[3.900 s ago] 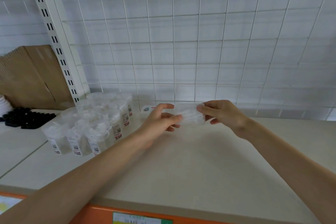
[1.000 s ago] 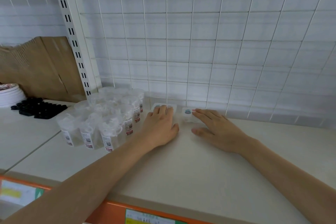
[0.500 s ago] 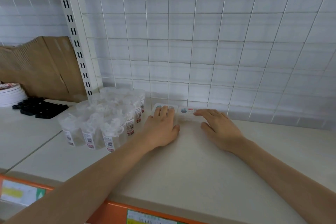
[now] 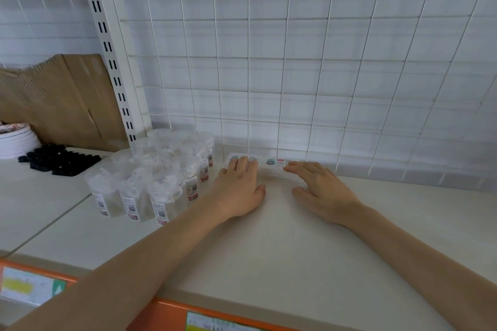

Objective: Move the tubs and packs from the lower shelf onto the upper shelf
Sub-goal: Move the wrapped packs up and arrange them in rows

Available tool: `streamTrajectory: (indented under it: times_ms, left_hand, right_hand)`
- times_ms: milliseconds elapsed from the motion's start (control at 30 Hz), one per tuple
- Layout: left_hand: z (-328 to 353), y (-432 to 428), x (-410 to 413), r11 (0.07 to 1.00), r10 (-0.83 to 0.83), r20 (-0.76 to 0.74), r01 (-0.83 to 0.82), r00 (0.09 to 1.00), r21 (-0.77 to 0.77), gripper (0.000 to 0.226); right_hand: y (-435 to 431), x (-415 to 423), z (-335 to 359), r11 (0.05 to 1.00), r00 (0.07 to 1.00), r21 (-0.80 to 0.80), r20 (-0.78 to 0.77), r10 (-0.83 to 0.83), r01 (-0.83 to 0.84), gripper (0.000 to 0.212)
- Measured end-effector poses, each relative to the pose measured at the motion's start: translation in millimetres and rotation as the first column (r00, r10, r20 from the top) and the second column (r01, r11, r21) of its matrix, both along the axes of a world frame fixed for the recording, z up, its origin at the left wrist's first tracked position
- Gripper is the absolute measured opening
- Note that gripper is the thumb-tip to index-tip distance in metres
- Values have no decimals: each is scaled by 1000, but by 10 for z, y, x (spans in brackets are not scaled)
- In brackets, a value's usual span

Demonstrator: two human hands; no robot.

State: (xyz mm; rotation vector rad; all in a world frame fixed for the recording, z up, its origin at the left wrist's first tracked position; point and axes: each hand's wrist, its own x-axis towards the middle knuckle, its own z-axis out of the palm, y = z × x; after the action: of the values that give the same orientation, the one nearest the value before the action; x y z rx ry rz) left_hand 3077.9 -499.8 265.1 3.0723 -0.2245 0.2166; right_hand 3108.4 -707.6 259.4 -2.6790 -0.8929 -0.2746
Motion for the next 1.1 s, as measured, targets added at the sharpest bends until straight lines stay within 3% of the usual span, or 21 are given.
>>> streamTrajectory:
  times_ms: [267,467,700,933,1100]
  left_hand:
    - [-14,-30,-42,1000,28,98,-28,995,4,61]
    - [132,-161,-91,1000,10,152,-12,988,12,70]
    - [298,-306,-390,999,12,135,-18,991,47,70]
    - [353,-299,-1184,998,-68,132,69,989,-6,79]
    - [330,-270,-1928,973,-139,100,155,985,-171,75]
  right_hand:
    - [-3,-76,36,985,997,167,52,-50,40,62]
    - [4,-71,69,987,989,125,100,-112,99,51]
    - [-52,-294,229,983,978,27,105,-182,180,53]
    - [-308,-1128,401,959,954,19,97,-284,283,57]
    - [-386,-2049,342,931,930,91,82,-359,352,61]
